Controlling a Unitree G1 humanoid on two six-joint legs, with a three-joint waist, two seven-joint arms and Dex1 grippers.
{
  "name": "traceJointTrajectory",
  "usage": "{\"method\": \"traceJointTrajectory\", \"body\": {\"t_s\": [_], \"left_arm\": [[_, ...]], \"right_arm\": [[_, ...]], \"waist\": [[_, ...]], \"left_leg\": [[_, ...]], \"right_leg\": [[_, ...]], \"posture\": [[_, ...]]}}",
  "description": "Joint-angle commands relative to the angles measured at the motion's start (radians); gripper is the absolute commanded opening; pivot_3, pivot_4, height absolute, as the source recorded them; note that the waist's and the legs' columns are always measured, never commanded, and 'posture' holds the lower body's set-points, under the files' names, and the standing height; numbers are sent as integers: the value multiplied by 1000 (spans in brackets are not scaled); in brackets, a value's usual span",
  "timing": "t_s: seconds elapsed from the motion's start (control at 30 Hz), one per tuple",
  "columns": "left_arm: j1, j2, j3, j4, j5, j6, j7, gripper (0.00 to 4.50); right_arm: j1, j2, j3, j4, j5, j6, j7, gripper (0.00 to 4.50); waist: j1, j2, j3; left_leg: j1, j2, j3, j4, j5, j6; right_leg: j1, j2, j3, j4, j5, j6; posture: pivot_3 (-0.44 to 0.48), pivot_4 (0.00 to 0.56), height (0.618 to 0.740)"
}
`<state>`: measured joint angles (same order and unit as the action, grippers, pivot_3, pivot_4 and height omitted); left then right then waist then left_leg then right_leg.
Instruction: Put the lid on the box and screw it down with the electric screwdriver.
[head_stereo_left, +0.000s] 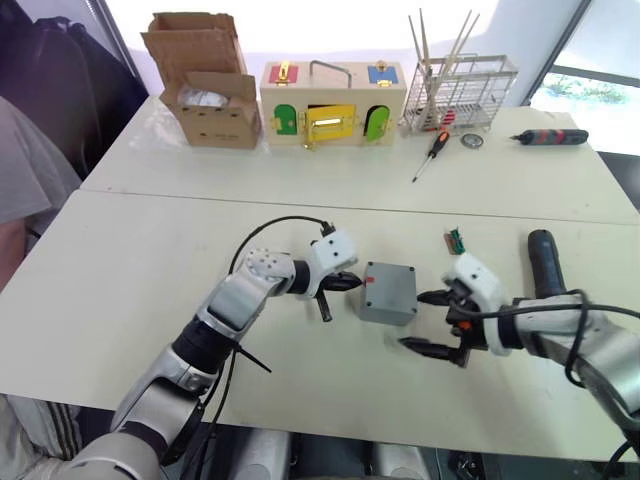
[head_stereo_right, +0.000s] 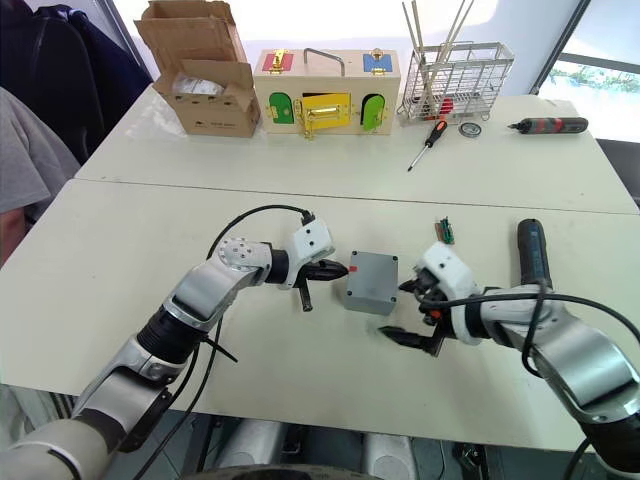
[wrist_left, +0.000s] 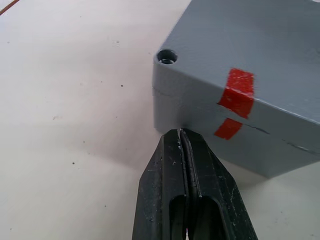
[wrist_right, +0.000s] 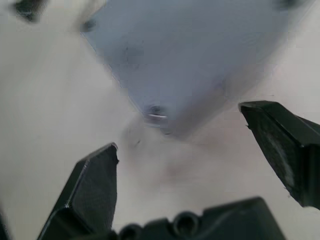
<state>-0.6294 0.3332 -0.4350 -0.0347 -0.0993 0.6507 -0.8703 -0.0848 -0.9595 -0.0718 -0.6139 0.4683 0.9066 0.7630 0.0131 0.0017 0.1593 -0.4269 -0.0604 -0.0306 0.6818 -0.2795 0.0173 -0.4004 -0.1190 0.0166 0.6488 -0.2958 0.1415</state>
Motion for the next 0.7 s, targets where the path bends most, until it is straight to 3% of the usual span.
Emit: {"method": "traceJointTrajectory", "body": {"t_s": [0.03,0.13,0.3,0.43,0.6,0.7], "left_arm": [[22,71,106,-152,-67,60,-24,0],[41,111,180,-264,-186,168,-66,0],[74,170,223,-409,-347,271,-133,0],[70,148,155,-361,-307,257,-68,0],[91,191,50,-322,-217,184,-40,0],[78,154,3,-233,-160,120,-2,0]], "right_arm": [[44,35,-283,-23,-11,-77,-47,4482],[72,82,-407,-28,69,5,-62,4482],[110,195,-482,10,144,31,-100,4482],[101,239,-446,7,174,8,-109,4482],[104,165,-344,-10,153,-29,-48,4482],[100,117,-259,-14,149,-42,-3,4482]], "waist": [[0,0,0],[-1,0,0],[1,0,-1],[-1,0,-1],[-3,1,-1],[0,1,-1]], "left_leg": [[0,0,0,0,0,0],[0,1,0,-1,0,0],[1,1,0,-1,0,0],[2,0,0,0,0,0],[3,0,0,-1,0,0],[3,0,0,-2,0,0]], "right_leg": [[0,0,0,0,0,0],[0,0,0,1,0,0],[1,0,1,0,0,0],[3,0,2,0,0,0],[2,1,2,0,0,0],[2,1,2,0,0,0]], "posture": [[0,150,739],[0,150,739],[0,150,739],[0,150,739],[0,150,739],[0,150,739]]}}
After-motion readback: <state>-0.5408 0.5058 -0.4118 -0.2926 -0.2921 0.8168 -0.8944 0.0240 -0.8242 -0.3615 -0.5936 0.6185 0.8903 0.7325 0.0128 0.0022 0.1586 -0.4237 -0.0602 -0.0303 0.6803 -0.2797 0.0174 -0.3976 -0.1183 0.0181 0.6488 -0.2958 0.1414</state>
